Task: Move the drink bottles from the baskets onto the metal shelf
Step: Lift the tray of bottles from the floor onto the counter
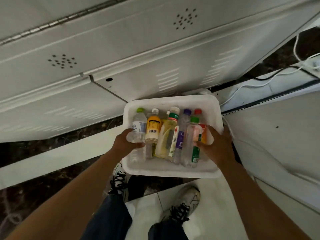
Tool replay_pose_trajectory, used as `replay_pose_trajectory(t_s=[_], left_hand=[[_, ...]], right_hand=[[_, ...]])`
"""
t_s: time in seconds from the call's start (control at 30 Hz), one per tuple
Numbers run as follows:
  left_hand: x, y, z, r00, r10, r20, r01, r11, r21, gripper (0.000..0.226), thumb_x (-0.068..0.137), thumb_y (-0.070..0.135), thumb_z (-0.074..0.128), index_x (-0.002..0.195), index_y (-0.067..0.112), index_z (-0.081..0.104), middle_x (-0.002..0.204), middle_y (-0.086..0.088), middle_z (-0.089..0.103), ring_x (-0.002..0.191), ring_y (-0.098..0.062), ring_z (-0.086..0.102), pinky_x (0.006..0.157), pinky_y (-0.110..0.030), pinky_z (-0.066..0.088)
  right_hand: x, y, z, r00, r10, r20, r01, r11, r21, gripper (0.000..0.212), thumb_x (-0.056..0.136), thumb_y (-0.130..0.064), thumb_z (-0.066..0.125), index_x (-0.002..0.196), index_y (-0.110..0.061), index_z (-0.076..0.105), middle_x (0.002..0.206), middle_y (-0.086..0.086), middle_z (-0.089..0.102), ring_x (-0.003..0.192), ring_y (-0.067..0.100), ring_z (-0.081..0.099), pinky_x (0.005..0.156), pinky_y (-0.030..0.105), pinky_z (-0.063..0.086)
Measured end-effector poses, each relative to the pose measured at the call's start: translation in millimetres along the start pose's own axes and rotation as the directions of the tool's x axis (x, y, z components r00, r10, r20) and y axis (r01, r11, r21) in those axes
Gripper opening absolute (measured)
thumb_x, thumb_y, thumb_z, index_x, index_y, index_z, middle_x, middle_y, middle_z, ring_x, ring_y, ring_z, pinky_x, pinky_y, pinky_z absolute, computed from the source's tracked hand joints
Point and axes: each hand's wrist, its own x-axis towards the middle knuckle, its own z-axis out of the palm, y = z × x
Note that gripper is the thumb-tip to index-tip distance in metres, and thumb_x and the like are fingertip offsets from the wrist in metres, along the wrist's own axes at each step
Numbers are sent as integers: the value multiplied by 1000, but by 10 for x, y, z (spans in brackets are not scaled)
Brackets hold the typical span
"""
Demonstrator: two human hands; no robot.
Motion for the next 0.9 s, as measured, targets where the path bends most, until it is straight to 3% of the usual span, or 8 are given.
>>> replay_pose_trajectory(t_s=[0.17, 0.3, 0.43, 0.57, 0.67, 0.77, 0.9], left_hand=[[78, 8, 37, 996, -65, -54, 52, 975, -215, 88, 57, 27, 93, 133, 20, 50, 128, -2, 53, 113, -19, 52, 96, -33, 47], [118, -35, -13, 999, -42, -12, 41, 994, -102, 87, 57, 21, 93, 132, 22, 51, 127, -2, 53, 117, -23, 50, 100, -37, 44], [82, 32, -238, 996, -11, 92, 7, 999, 47, 88, 57, 14, 92, 134, 22, 49, 126, -4, 49, 121, -26, 47, 98, -35, 41], [-156, 73, -467, 987, 86, 137, -115, 967, 226, 100, 53, 19, 94, 140, 27, 44, 135, -9, 50, 125, -28, 46, 101, -37, 40], [-430, 127, -647, 963, 130, 238, -200, 932, 303, 118, 52, 28, 95, 148, 33, 28, 138, -13, 47, 126, -32, 45, 103, -37, 40], [-817, 250, -838, 940, 210, 269, -291, 905, 310, 119, 57, 28, 93, 151, 32, 22, 137, -12, 50, 124, -31, 48, 99, -32, 40], [-1465, 462, -1082, 929, 289, 231, -333, 925, 184, 102, 63, 28, 89, 148, 30, 32, 128, 0, 51, 120, -22, 48, 90, -26, 37]], right_hand=[[-30, -136, -85, 1000, 8, -4, -8, 999, 51, 82, 75, -47, 81, 145, -36, 40, 158, 6, 8, 145, 31, 14, 115, 44, 28], [-17, -163, -153, 998, 63, 32, -66, 991, 116, 84, 71, -43, 86, 143, -34, 43, 144, 10, 21, 135, 31, 30, 108, 38, 36], [-59, -82, -160, 992, 91, 92, -101, 989, 106, 102, 67, -48, 87, 151, -34, 32, 146, 15, 23, 137, 35, 31, 110, 40, 34], [-386, 12, -112, 984, 148, 104, -165, 969, 184, 116, 65, -53, 86, 155, -41, 14, 152, 16, 20, 141, 34, 27, 113, 43, 30], [-775, 4, -192, 979, 186, 86, -201, 948, 246, 118, 66, -48, 88, 155, -43, 10, 151, 17, 19, 139, 36, 28, 113, 43, 29], [-1258, -45, -398, 977, 210, 33, -209, 924, 320, 117, 66, -42, 90, 154, -43, 13, 140, 18, 28, 132, 37, 36, 109, 43, 34], [-2054, -121, -736, 969, 241, -55, -198, 890, 411, 111, 66, -41, 90, 154, -41, 22, 138, 16, 31, 133, 35, 37, 111, 42, 33]])
